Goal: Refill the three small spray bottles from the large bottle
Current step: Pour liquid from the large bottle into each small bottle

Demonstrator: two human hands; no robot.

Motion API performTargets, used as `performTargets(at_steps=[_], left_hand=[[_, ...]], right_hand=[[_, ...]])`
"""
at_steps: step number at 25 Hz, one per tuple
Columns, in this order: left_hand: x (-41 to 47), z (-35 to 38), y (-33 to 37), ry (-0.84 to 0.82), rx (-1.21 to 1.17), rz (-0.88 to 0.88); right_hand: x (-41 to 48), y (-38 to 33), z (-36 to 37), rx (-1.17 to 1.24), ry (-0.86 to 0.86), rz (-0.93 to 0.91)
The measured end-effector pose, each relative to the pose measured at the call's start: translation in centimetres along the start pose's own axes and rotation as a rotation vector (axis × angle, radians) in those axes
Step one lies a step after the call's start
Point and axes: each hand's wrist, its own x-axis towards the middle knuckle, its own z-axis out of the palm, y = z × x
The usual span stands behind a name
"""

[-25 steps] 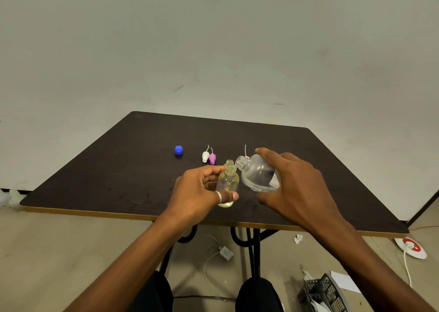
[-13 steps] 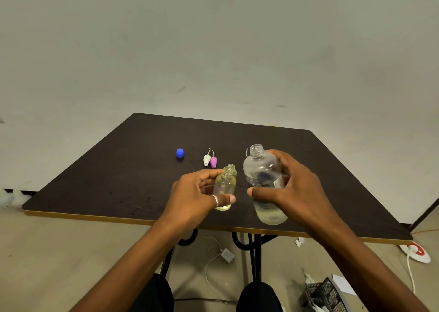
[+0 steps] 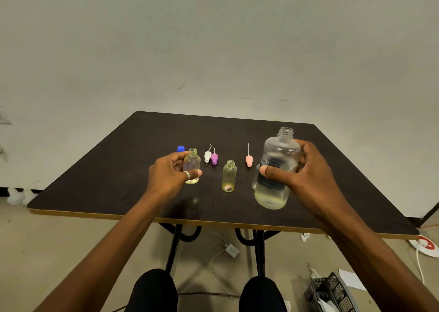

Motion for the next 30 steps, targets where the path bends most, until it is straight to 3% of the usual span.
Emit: performTargets(at_steps=[9, 27, 30], left_hand=[[1.2, 1.5, -3.3, 0.004, 0.087, -0.017], [0.1, 2.1, -4.4, 0.049, 0.003, -0.055], [-0.5, 1.7, -2.5, 0.213, 0.136, 0.132]], right_hand=[[0.2, 0.4, -0.2, 0.026, 0.003, 0.011], [-0.1, -0.1, 0.0, 0.029, -0.033, 0.022], [-0.1, -0.1, 0.1, 0.021, -0.042, 0.025]])
